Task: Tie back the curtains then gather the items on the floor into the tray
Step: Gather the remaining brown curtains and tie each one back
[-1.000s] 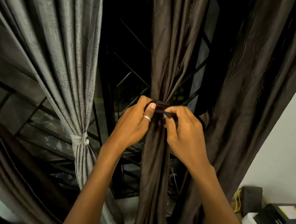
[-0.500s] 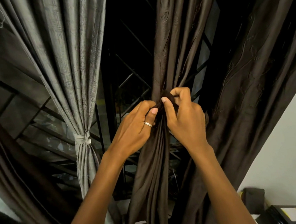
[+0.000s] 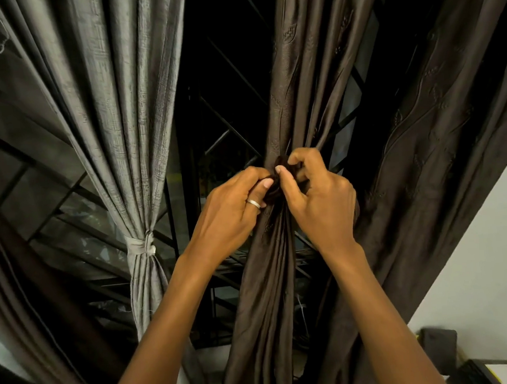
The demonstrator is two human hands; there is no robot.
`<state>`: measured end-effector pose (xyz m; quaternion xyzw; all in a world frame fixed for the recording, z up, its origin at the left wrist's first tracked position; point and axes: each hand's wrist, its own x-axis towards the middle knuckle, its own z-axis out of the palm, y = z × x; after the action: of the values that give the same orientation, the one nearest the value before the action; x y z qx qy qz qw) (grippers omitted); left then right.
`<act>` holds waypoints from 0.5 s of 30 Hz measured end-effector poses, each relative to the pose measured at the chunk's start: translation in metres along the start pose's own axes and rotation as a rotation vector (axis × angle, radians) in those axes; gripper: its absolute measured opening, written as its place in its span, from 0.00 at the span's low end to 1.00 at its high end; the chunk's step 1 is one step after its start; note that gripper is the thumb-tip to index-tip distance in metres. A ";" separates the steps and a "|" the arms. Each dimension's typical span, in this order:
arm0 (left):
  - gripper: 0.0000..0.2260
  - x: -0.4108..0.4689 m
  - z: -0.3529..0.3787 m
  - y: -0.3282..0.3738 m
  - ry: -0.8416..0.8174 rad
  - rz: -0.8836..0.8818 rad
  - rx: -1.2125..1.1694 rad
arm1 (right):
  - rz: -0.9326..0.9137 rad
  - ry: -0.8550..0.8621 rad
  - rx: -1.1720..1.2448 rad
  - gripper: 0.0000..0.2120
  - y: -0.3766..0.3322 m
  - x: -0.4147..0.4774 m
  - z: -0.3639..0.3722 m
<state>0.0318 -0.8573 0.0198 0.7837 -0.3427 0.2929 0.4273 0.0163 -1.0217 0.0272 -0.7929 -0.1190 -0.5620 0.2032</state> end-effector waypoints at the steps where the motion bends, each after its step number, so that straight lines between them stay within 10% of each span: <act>1: 0.10 0.002 0.000 0.000 0.004 0.007 -0.003 | -0.006 -0.012 -0.013 0.08 0.001 0.001 -0.001; 15: 0.09 0.026 0.001 -0.010 -0.049 0.023 0.082 | -0.006 -0.485 -0.123 0.24 0.012 -0.011 0.004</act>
<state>0.0553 -0.8614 0.0338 0.8035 -0.3497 0.2923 0.3830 0.0211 -1.0306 0.0136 -0.9151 -0.1322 -0.3621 0.1183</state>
